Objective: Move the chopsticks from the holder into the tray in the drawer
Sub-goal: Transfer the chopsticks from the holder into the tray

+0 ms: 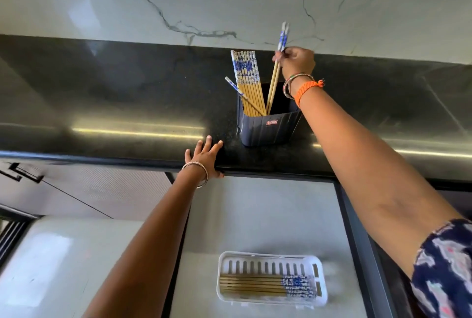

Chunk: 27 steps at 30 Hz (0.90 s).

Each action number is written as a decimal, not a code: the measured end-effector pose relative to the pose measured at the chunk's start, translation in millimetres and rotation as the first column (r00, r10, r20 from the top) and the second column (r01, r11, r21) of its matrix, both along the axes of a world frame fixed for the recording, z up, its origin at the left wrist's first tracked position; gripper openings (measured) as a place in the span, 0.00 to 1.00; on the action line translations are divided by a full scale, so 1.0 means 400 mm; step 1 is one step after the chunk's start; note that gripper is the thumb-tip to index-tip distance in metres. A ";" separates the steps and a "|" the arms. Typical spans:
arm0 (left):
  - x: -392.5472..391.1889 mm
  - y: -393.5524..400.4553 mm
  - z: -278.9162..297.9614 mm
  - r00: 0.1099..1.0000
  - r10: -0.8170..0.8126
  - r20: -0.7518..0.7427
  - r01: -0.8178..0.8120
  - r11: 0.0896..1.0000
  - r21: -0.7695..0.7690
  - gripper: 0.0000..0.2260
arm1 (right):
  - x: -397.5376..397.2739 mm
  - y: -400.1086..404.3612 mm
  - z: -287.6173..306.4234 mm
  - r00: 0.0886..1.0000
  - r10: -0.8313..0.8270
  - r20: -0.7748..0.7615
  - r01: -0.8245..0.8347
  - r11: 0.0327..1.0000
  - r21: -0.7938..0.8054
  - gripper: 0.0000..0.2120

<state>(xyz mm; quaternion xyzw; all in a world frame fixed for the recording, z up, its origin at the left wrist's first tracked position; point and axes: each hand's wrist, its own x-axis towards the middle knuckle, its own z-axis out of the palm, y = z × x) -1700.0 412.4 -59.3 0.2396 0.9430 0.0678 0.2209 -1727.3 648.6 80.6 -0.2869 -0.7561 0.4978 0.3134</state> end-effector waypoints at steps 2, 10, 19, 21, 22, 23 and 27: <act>0.009 -0.002 -0.001 1.000 0.002 -0.024 -0.001 1.000 0.008 0.43 | 0.031 0.011 0.038 0.969 -0.166 -0.181 0.141 0.979 -0.145 0.08; 0.144 -0.047 -0.066 0.966 0.038 -0.257 -0.019 0.997 0.077 0.34 | 0.417 -0.025 -0.068 0.845 -0.466 -0.261 0.077 0.590 -0.804 0.10; 0.486 -0.246 -0.305 0.959 0.165 0.229 -0.203 0.967 0.155 0.25 | 0.769 -0.297 -0.587 0.901 -0.239 0.362 0.418 0.254 -0.872 0.14; 0.529 -0.300 -0.330 0.906 0.250 0.341 -0.316 0.937 0.151 0.21 | 0.798 -0.306 -0.623 0.892 -0.220 0.394 0.442 0.245 -0.863 0.14; 0.540 -0.318 -0.331 0.889 0.283 0.360 -0.351 0.927 0.136 0.21 | 0.808 -0.307 -0.632 0.887 -0.218 0.408 0.455 0.257 -0.852 0.14; 0.543 -0.327 -0.329 0.879 0.301 0.370 -0.370 0.920 0.128 0.21 | 0.812 -0.306 -0.641 0.882 -0.222 0.415 0.466 0.279 -0.840 0.13; 0.554 -0.324 -0.312 0.840 0.308 0.446 -0.398 0.910 0.120 0.24 | 0.808 -0.307 -0.645 0.869 -0.231 0.438 0.494 0.344 -0.798 0.14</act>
